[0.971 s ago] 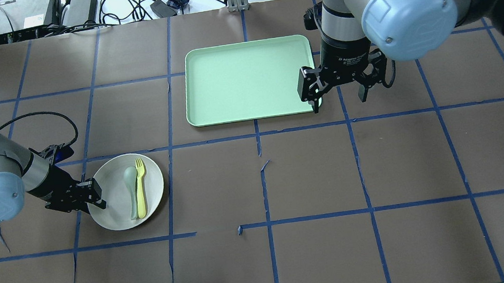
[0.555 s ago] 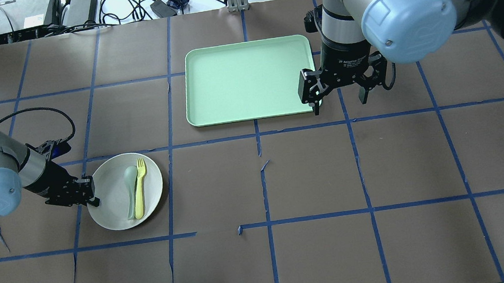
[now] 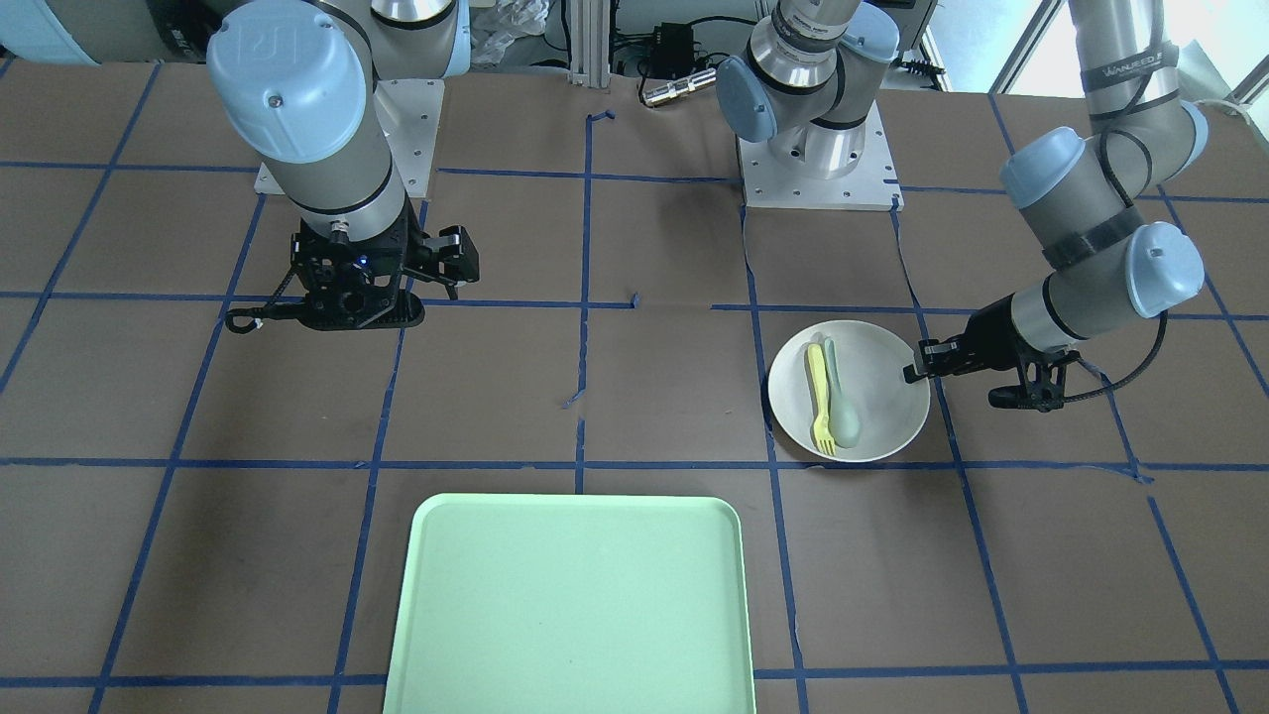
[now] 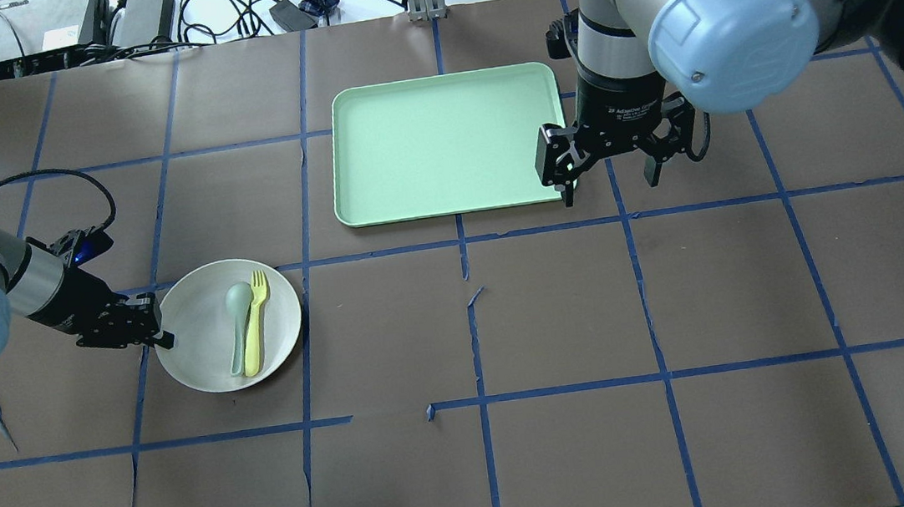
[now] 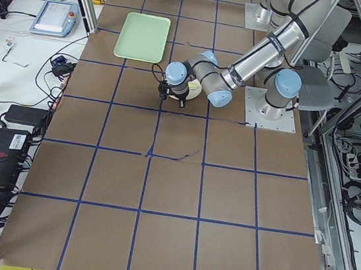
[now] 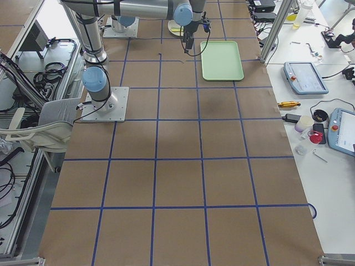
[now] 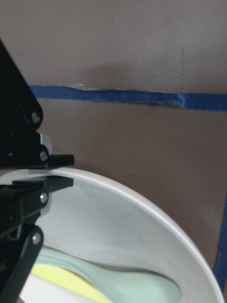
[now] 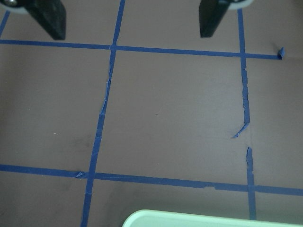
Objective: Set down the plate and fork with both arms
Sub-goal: 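Carry the plate with the left gripper onto the mint-green tray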
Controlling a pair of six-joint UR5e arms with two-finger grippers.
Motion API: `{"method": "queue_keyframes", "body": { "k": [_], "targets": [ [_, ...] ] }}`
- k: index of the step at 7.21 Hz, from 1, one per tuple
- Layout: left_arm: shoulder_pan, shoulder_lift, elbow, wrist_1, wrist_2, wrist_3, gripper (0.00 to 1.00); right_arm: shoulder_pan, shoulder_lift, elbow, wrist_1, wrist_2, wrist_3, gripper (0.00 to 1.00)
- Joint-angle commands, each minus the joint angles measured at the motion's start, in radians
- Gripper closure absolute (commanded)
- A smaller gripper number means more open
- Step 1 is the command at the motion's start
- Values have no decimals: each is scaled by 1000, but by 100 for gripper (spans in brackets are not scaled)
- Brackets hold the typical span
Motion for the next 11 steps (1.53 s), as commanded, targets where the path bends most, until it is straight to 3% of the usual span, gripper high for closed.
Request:
{"method": "queue_keyframes", "body": {
  "k": [1, 3, 4, 5, 7, 9, 11],
  "targets": [
    [1, -4, 55, -97, -82, -10, 100, 0, -1, -3, -1, 0, 0, 0],
    [-28, -19, 170, -169, -146, -91, 100, 0, -1, -10, 2, 0, -3, 0],
    [-99, -40, 228, -171, -172, -114, 100, 0, -1, -12, -1, 0, -5, 0],
    [-211, -70, 287, -154, -246, -263, 100, -3, -1, -14, -4, 0, -9, 0],
    [-380, -178, 402, -88, -280, -373, 100, -6, 0, -6, -6, -2, -20, 0],
    [-440, -301, 448, 71, -375, -393, 100, -6, 0, -1, 5, -51, -20, 0],
    [-511, -411, 581, 81, -365, -452, 100, -6, 0, -1, 5, -51, -20, 0]
  ]
}}
